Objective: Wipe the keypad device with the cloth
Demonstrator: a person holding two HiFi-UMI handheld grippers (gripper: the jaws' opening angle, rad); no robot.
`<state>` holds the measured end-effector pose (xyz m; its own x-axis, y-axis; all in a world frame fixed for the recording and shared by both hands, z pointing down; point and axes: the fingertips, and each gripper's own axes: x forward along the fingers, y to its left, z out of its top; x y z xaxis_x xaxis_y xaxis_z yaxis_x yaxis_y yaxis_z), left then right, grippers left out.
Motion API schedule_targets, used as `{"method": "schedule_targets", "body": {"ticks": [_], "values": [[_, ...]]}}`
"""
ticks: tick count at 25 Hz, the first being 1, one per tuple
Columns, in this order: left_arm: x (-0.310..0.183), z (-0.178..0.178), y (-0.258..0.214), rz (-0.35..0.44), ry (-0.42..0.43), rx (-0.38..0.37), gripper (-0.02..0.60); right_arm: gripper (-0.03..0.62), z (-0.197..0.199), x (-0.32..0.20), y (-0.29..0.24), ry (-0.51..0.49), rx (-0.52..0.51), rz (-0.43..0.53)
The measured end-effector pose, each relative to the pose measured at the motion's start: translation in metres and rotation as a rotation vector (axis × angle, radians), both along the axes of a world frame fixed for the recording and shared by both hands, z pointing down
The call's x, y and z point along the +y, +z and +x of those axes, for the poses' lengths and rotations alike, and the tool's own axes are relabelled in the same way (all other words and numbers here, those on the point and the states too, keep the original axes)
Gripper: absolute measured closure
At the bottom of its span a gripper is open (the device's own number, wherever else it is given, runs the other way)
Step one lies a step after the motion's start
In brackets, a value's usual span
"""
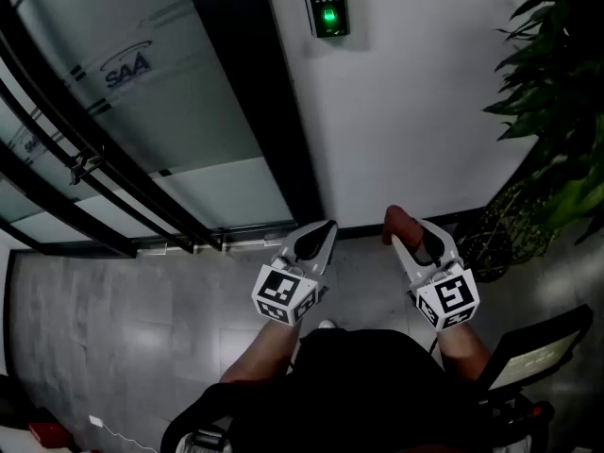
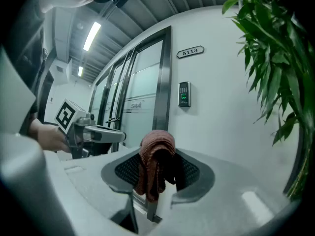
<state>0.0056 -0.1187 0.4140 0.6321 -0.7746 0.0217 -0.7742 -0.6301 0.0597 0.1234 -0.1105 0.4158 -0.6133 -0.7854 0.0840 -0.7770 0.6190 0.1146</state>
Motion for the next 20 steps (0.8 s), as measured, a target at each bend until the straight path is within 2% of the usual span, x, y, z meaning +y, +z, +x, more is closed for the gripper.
{"method": "schedule_targets", "body": {"ticks": [6,14,20], "values": [[-0.026,-0.028,-0.002,0.008,0.047,-0.015,0.565,0.448,-0.034,-0.038,-0.014,0.022,-0.009,0.028],[-0.042,-0.066,0.003,-0.008,0.136,-0.029,0.565,0.448,-0.072,-0.080,-0.030,0.101,-0.018,0.070],[-0.052,-0.090,0.007,-0.013,0.134,-0.017,0.565,0.448,-0.090,-0.110,-0.063,0.104,-0.024,0.117]]}}
